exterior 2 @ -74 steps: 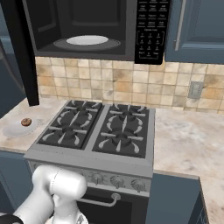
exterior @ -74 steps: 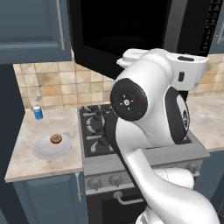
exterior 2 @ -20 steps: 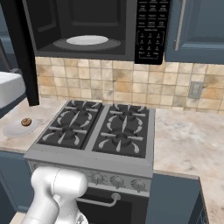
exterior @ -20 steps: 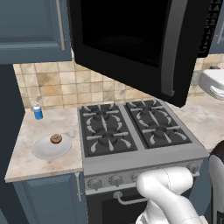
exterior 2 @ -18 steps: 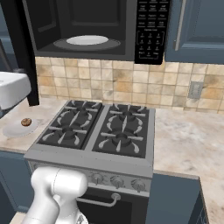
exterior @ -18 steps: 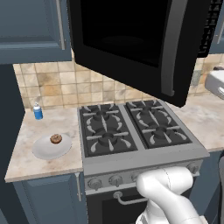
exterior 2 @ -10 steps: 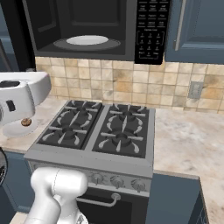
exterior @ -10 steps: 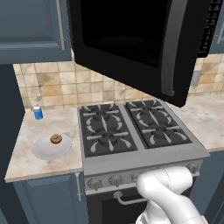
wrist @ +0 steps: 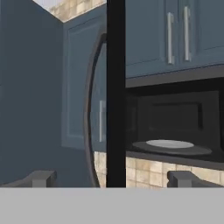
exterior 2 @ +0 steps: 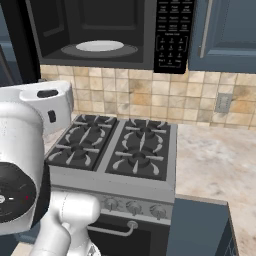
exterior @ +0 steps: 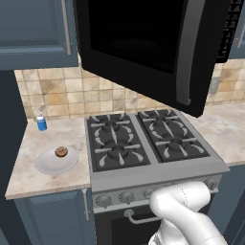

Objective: Pick the mushroom from the counter and place it in the microwave. Then turn on the microwave.

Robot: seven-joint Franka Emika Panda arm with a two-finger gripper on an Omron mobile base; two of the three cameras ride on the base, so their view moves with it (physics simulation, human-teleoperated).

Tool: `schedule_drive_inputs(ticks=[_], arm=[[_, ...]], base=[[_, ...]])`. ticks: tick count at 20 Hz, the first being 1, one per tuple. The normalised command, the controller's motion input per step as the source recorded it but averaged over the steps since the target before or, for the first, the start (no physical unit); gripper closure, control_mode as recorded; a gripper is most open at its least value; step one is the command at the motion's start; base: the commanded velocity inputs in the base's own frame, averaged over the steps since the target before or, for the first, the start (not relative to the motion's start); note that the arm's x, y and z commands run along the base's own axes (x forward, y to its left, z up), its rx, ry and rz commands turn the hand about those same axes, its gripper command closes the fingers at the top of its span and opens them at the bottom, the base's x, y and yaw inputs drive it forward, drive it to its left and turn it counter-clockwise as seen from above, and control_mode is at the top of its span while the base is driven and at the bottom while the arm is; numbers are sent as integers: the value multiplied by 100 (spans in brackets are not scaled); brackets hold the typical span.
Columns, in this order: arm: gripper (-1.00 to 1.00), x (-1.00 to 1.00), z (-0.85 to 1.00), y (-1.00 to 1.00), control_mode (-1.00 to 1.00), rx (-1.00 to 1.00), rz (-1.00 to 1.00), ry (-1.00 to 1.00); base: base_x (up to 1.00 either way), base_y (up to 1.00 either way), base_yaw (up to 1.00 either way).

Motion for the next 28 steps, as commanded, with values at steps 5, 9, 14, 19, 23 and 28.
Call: schedule_drive_inputs(ticks=[5,9,14,19,23,28], arm=[[-100,15,-10,0,-100,0,23,0],[-100,27,-8,5,-100,0,18,-2],[-100,27,-6,7,-100,0,16,-3],[-100,26,-2,10,-100,0,15,-1],[-100,29,0,8,-100,0,13,0],[-100,32,0,0,-100,0,14,0]], base=[[0,0,0],[0,0,0],[0,0,0],[0,0,0],[0,0,0],[0,0,0]])
